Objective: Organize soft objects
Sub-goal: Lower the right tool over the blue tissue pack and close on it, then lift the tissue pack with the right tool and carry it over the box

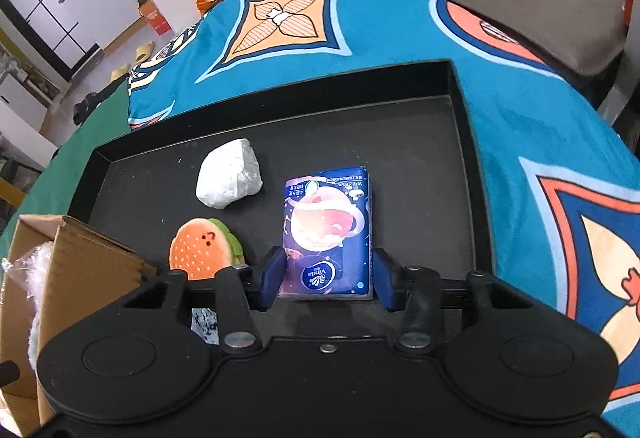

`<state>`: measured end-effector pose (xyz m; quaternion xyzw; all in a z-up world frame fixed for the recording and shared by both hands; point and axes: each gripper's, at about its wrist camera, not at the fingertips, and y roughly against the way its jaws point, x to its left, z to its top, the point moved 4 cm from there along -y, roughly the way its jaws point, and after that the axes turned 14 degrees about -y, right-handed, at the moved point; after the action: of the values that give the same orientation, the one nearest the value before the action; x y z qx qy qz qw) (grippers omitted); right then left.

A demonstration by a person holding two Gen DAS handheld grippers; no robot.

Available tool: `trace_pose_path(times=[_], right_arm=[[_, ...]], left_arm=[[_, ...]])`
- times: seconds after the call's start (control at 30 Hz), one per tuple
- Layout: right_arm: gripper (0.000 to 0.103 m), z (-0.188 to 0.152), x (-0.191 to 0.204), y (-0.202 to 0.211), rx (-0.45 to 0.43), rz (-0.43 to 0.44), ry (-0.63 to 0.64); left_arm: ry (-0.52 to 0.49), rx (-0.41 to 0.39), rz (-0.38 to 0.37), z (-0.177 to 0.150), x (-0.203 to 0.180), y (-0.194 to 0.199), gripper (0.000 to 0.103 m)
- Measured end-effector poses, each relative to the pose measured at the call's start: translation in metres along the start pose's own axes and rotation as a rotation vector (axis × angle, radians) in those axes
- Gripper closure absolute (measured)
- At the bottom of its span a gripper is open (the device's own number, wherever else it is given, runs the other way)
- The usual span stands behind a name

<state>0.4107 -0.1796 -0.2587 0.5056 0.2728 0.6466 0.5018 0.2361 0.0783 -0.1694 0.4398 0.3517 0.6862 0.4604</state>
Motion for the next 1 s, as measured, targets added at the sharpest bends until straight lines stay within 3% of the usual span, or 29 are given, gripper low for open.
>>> trace_pose_path(times=[0.17,0.33,0.5,0.87,1.0], right_arm=[[0.054,-0.005,-0.008,0.007,0.034,-0.035,0.017],[0.031,-0.004,-0.003,0.011,-0.014,-0.095,0.07],[0.028,-0.004,0.004,0.002,-0.011,-0.107,0.056],[0.03,-0.02,0.023,-0.012,-0.067,-0.231,0.195],[0.052,-0.022,0.027,-0.009,-0.084,-0.229,0.241]], left_arm=[[0.001,0.0,-0.005,-0.001,-0.002,0.0,0.022],[-0.006,0.003,-0.01,-0.001,-0.003,-0.004,0.022],[-0.011,0.007,-0.009,-0.002,-0.002,-0.01,0.022],[-0.017,0.012,-0.033,-0.006,0.005,-0.022,0.022],[-0.026,-0.006,-0.042,-0.007,0.005,-0.018,0.022]])
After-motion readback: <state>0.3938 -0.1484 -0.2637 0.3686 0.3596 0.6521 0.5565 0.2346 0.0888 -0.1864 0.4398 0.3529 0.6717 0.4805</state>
